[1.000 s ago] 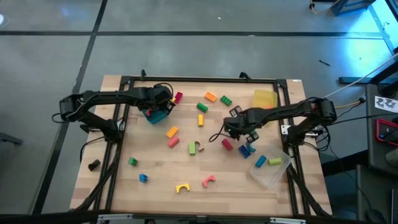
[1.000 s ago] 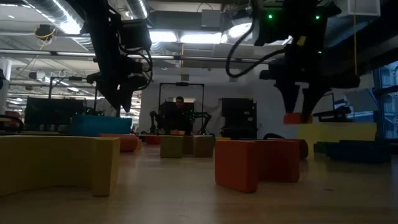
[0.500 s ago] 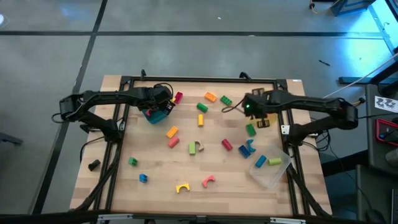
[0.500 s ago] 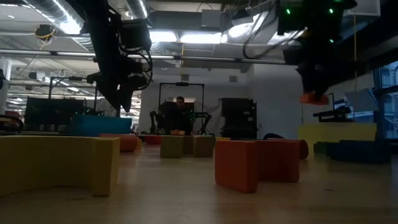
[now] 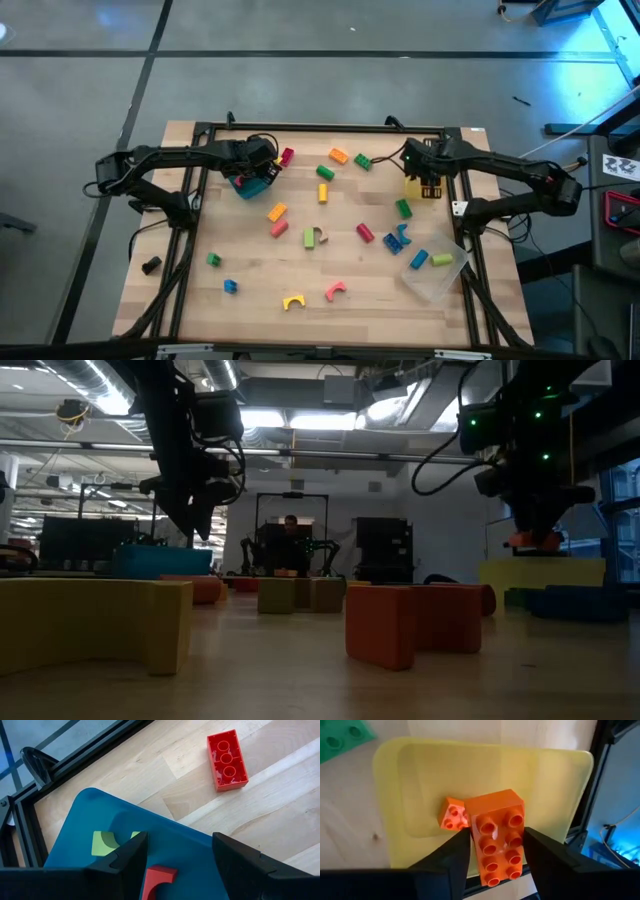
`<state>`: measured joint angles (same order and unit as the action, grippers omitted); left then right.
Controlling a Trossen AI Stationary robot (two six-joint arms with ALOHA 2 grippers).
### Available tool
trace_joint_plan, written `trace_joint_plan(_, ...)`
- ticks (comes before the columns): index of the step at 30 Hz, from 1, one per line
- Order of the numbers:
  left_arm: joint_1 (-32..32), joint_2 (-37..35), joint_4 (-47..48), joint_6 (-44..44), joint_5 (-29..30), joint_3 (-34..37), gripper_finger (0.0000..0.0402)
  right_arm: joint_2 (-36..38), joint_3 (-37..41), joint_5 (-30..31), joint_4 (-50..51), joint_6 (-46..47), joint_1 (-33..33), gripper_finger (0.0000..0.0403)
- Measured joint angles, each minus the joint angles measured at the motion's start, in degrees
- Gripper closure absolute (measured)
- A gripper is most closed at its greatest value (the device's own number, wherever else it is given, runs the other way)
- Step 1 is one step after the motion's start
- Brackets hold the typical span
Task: Sort blocks by size
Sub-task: Put the orange game piece into the yellow bin, then put the green cylindrical block into the transparent bin
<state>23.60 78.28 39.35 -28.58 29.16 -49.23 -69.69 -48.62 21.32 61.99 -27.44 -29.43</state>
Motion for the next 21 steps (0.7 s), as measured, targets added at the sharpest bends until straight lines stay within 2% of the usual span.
trace_joint_plan(6,0.02,0.00,0.00,0.00,-0.02,0.00,0.0196,0.00,-0.02,0.10,-0.99,0.03,0.15,0.0196)
trace_joint_plan(13,0.00,0.00,-0.02,0.00,-0.01,0.00,0.0196,-0.04,-1.54,0.81,-1.26,2.25,0.15,0.0192)
trace_joint_plan(18,0.00,0.00,-1.20,0.00,-0.02,0.00,0.0196,-0.04,-4.43,-4.52,-11.42,12.54,0.15,0.0192)
trace_joint_plan(21,0.01,0.00,-2.68,0.00,-0.02,0.00,0.0196,-0.07,-4.57,-11.14,-22.34,19.61,0.15,0.0192)
